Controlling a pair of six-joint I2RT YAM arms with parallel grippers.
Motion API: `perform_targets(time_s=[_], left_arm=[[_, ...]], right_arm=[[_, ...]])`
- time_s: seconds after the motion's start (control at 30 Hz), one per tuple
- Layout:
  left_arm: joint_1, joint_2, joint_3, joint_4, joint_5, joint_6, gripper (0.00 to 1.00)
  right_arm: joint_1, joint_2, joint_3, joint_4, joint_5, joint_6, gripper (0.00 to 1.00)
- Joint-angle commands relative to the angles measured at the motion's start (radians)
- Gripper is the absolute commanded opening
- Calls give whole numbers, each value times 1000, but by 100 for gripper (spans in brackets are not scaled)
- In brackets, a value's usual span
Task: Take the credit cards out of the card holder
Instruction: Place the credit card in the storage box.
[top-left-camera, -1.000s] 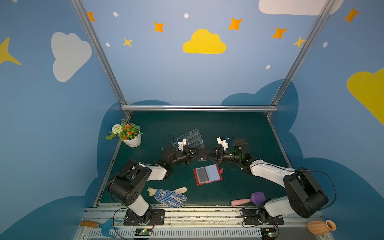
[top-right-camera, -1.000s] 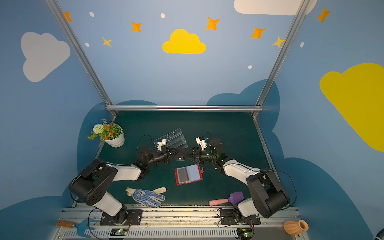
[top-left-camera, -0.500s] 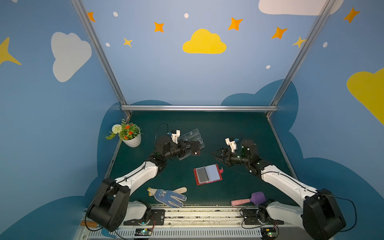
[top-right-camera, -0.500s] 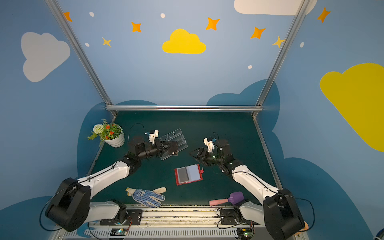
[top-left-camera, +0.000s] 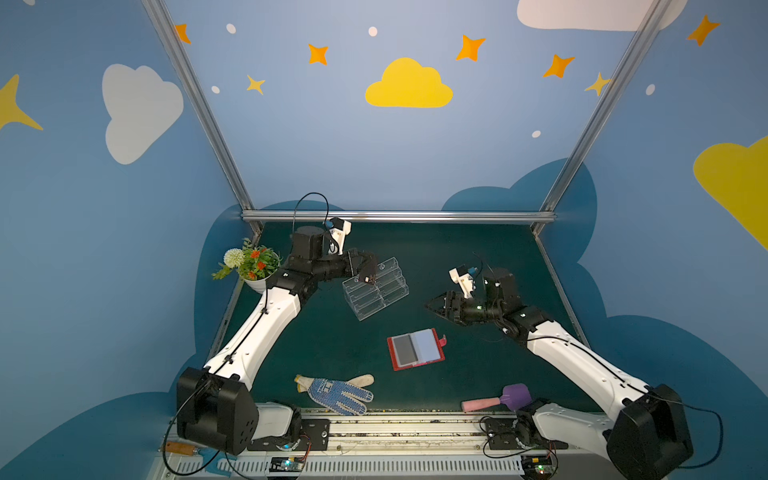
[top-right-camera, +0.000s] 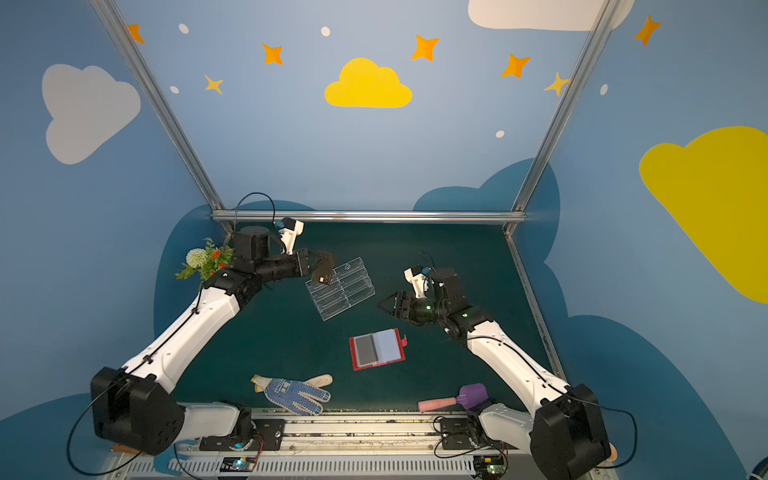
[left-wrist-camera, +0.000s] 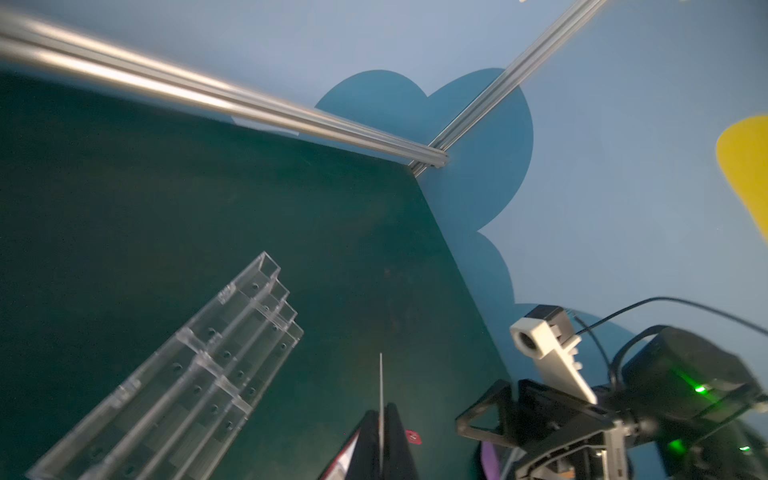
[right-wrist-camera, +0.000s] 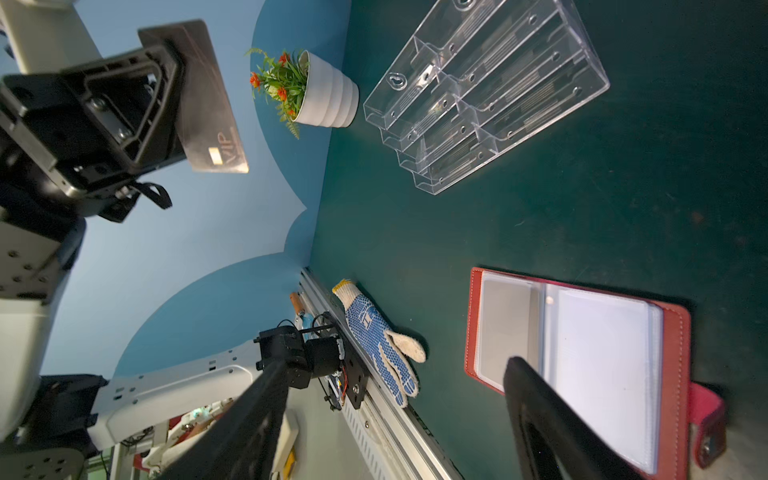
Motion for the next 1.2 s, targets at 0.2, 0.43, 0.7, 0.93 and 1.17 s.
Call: perform_targets(time_s=[0.2, 0.43, 0.7, 0.93, 1.17], left_arm=[[2, 260, 344, -368, 31, 614, 4], [-1, 493, 582, -444, 83, 791, 4], [-2, 814, 947, -676, 105, 901, 4], [-7, 929, 1078, -756, 117, 926, 4], [-29, 957, 1068, -772, 67, 960, 4]], right_arm=[[-4, 142, 140, -147, -77, -155, 80], [-4, 199, 129, -158, -87, -183, 79], [-3, 234, 113, -165, -94, -183, 80], [-4, 258, 126, -186, -89, -197, 80], [-5, 297, 139, -180, -99, -209, 79]])
